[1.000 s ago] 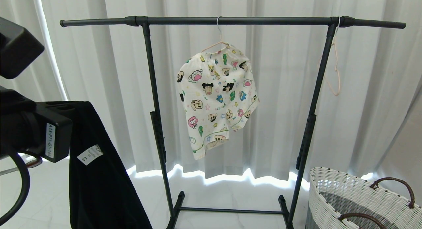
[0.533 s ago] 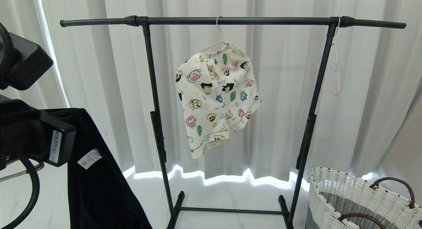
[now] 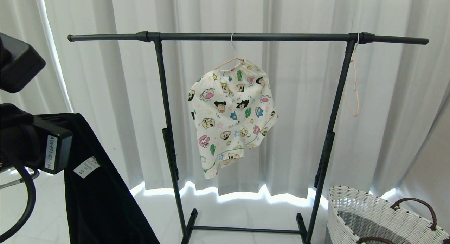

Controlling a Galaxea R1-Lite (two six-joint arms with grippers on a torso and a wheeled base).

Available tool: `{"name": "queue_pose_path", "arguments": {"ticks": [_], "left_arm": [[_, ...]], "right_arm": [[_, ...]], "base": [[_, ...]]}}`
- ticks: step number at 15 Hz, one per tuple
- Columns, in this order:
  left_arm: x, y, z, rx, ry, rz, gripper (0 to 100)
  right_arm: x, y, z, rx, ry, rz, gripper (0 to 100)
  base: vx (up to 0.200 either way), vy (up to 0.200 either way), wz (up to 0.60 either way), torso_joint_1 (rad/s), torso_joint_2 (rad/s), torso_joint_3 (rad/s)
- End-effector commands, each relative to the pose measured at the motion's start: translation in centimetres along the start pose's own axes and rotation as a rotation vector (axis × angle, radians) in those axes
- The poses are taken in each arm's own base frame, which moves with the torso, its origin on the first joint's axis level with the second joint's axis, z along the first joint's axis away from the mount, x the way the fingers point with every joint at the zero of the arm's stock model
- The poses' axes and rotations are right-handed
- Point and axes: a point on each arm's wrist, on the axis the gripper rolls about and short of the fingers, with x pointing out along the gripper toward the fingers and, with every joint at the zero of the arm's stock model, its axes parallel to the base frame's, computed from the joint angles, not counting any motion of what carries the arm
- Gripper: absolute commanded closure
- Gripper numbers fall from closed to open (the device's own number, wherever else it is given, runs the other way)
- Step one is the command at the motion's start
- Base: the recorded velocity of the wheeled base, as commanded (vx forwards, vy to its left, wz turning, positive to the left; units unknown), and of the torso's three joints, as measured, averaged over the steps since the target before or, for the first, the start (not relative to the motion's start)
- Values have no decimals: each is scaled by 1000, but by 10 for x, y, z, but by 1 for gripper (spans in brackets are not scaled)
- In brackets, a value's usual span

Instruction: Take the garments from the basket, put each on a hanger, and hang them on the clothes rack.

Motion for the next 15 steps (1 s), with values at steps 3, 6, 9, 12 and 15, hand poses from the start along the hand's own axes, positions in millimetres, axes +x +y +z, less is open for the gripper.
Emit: {"name": "queue_pose_path", "arguments": {"ticks": [3,6,9,12,15], "left_arm": [[1,0,-2,-1,9,1,100],[3,-1,-3,4,16,-2,100],[3,-1,-3,3,17,-4,100],[3,-2,-3,5,13,-17,100],[3,-2,-3,4,12,-17,100]], "right_arm": [[0,0,0,-5,-1,1,0],[0,0,0,1,-4,1,0],[0,0,0,-3,-3,1,0],[0,0,0,-7,0,1,0],[0,0,0,-5,-1,1,0]], "base": [[0,0,0,168,-448,-287],[0,0,0,190,-473,-277],[0,0,0,206,-482,-281],[0,0,0,222,-492,-274],[0,0,0,235,-512,-287]]}}
